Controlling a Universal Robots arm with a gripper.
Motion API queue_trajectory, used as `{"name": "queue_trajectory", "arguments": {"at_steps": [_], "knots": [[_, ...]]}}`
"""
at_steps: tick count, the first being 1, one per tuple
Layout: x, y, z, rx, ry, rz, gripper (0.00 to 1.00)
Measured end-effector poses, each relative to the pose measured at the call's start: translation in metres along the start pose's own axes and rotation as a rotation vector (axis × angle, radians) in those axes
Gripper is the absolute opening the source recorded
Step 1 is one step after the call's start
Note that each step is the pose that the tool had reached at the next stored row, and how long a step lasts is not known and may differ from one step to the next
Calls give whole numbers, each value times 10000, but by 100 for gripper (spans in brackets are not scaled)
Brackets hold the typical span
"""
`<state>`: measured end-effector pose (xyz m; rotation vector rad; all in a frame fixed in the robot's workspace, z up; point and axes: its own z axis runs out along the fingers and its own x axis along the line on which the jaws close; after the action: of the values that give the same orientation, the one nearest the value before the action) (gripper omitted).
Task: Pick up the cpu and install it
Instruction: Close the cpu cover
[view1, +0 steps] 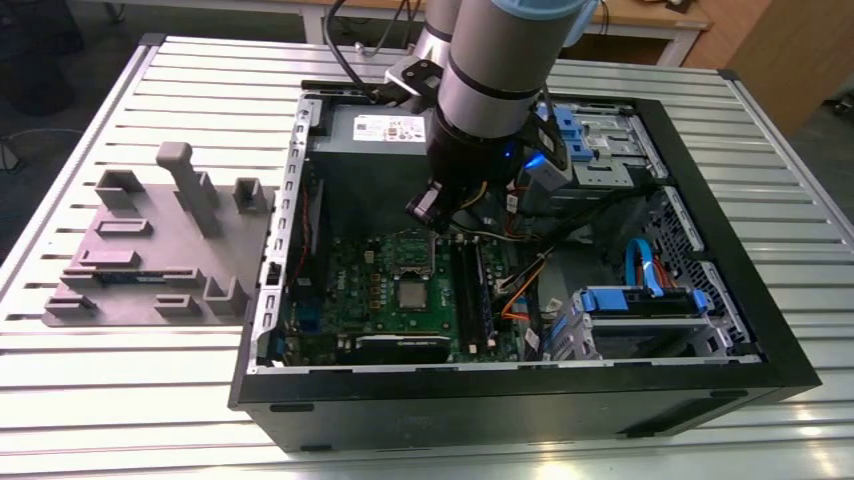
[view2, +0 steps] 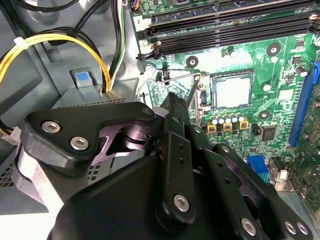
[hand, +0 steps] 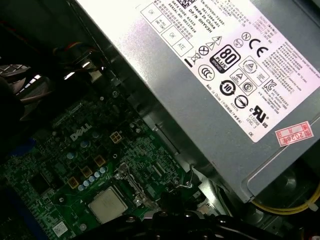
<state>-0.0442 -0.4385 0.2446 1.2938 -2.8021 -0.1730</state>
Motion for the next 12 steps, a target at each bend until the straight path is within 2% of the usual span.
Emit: {"name": "queue_trajectory", "arguments": {"at_steps": [12], "knots": [[45, -39, -5, 0, 1, -8, 10]]}}
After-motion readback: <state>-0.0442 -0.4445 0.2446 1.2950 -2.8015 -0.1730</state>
